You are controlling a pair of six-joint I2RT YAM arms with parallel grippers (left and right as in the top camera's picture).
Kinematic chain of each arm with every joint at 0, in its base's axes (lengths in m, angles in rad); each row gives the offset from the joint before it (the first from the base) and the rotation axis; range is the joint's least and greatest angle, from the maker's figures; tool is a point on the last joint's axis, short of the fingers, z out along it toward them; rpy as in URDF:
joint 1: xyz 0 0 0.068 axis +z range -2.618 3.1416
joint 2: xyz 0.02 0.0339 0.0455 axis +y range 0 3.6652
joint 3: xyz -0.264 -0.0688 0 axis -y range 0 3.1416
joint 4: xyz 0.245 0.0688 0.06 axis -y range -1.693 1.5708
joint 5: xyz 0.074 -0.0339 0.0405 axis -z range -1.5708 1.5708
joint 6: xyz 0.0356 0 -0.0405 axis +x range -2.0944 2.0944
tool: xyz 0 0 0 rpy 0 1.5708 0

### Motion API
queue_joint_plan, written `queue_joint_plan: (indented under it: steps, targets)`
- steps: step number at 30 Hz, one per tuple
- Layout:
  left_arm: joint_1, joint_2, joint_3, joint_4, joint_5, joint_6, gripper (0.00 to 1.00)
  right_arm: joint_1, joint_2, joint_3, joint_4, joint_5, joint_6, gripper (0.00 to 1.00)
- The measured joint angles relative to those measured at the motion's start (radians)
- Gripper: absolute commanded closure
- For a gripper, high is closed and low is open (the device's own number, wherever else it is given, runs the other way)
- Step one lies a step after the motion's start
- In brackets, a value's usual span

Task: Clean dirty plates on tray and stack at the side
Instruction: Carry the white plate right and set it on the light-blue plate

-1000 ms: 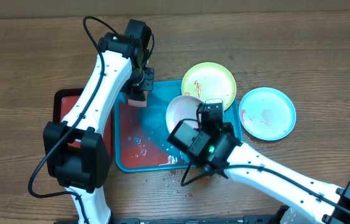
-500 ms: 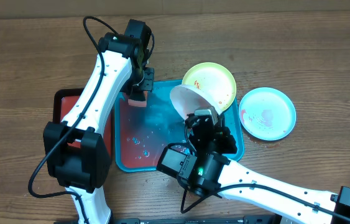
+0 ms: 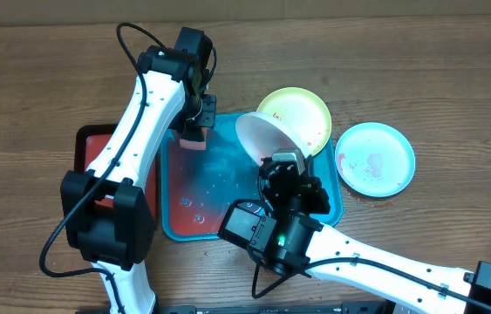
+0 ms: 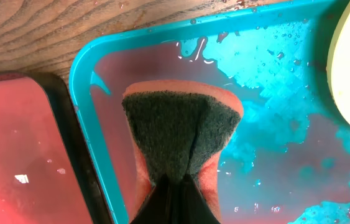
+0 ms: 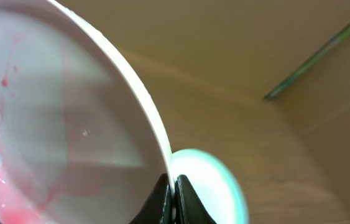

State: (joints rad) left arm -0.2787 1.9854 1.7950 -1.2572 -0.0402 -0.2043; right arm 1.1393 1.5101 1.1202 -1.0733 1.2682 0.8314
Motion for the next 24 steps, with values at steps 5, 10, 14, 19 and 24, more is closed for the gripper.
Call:
queue_joint_plan:
  steps: [5,10,14,19,24]
  targets:
    - [0.0,0.0,0.0,0.0,0.002,0.0,0.96,-0.01,0.0,0.0,0.056,-0.274,0.003,0.96]
    - [0.0,0.0,0.0,0.0,0.002,0.0,0.96,-0.061,0.0,-0.002,0.03,-0.438,0.043,0.96]
    - [0.0,0.0,0.0,0.0,0.002,0.0,0.96,-0.182,-0.007,-0.003,0.036,-0.544,0.066,0.96]
    - [0.0,0.0,0.0,0.0,0.002,0.0,0.96,-0.438,-0.071,-0.006,0.106,-0.761,-0.024,0.96]
    - [0.0,0.0,0.0,0.0,0.002,0.0,0.96,-0.75,-0.098,-0.006,0.145,-1.027,-0.161,0.96]
